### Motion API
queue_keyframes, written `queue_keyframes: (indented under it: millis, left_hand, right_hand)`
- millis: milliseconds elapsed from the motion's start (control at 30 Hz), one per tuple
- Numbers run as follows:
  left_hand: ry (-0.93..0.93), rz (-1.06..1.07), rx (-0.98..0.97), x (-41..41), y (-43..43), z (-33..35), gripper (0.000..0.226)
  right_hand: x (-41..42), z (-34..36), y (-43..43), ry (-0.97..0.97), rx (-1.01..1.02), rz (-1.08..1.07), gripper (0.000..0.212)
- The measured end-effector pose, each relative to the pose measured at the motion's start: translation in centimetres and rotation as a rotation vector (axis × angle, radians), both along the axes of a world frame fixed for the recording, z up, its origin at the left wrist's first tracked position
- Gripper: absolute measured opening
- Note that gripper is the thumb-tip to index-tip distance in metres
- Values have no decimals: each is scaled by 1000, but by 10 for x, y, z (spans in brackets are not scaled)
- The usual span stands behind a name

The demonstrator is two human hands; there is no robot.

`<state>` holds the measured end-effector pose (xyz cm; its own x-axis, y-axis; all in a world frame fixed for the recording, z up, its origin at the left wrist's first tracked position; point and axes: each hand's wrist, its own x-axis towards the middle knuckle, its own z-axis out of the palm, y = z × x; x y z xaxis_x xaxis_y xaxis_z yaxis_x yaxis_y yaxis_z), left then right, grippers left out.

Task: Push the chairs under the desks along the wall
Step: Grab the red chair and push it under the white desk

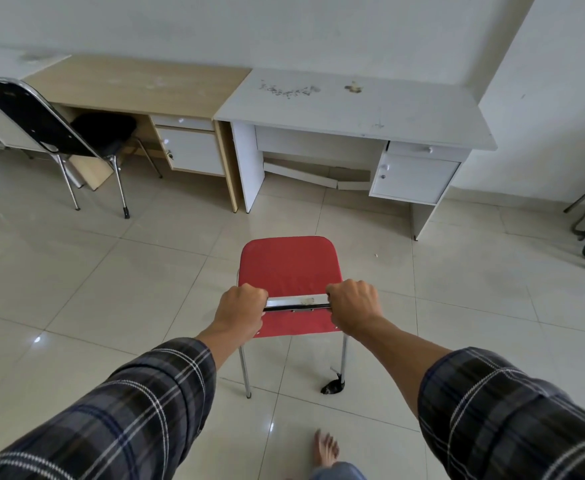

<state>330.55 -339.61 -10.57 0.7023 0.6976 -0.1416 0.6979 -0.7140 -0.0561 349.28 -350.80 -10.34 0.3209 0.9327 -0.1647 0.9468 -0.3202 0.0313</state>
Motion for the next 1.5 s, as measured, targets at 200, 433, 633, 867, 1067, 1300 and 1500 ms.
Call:
queue_keyframes:
  millis: [200, 433, 633, 867, 1067, 1300, 1500]
  left_hand:
    - [7, -9, 43, 37, 68, -1, 14]
    - [-17, 13, 24, 92, 154, 4, 15]
    - [-6, 31, 18, 132, 207, 2, 13]
    - [8, 26, 30, 168, 277, -1, 13]
    - [-6, -13, 46, 199, 363, -6, 15]
    - [27, -63, 26, 228, 458, -7, 10]
    - [45, -116, 31, 256, 530, -4, 11]
  right_hand:
    - [36, -2, 66, -26, 40, 3, 17]
    - [94, -3, 155, -3, 35, 25, 15]
    - [136, 1, 215, -4, -24, 46, 14]
    - [171, 0, 283, -10, -19, 46, 11]
    - [200, -4, 363, -22, -13, 20, 12]
    - [225, -6, 445, 7, -21, -30, 10]
    - [243, -8, 507, 7, -4, -98, 16]
